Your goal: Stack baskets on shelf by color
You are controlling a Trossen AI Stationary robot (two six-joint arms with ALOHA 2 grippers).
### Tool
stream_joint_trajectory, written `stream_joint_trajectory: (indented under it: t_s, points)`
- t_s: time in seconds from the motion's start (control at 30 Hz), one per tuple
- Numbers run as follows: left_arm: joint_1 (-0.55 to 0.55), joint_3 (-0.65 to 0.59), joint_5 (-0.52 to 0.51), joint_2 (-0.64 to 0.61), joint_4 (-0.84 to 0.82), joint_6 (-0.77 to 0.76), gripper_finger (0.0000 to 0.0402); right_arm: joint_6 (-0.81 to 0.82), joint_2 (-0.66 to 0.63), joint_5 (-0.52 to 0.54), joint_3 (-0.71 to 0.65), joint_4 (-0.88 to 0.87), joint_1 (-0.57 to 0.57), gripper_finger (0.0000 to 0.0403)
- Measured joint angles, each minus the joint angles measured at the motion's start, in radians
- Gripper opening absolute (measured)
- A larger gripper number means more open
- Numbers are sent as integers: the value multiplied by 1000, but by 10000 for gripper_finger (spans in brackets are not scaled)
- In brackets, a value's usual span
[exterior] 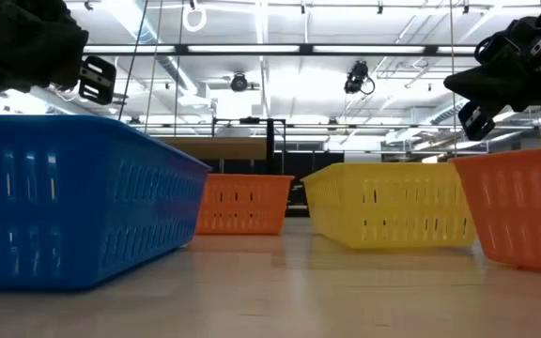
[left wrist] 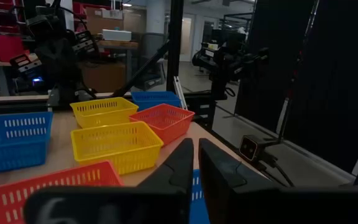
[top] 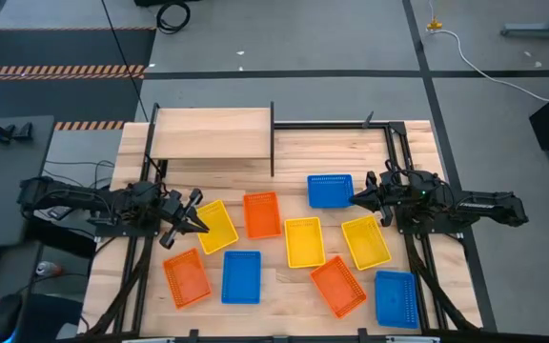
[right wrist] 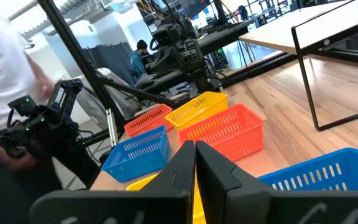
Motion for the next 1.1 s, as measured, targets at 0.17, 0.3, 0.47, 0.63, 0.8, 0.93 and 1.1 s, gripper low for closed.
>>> stream_joint_trajectory:
  t_s: [0.17,0.3,0.47,0.63,0.8,0.93,1.1]
  points:
    - [0,0,0,0,0,0,35,0,0,0,0,0,0,19]
    - [0,0,0,0,0,0,29,0,0,0,0,0,0,19]
    - [0,0,0,0,0,0,31,0,0,0,0,0,0,19]
    - [0,0,0,0,4,121,36,0,0,0,0,0,0,19]
    - [0,0,0,0,15,440,30,0,0,0,0,0,0,19]
    - [0,0,-1,0,46,361,29,0,0,0,0,0,0,19]
    - [0,0,-112,0,105,134,35,0,0,0,0,0,0,19]
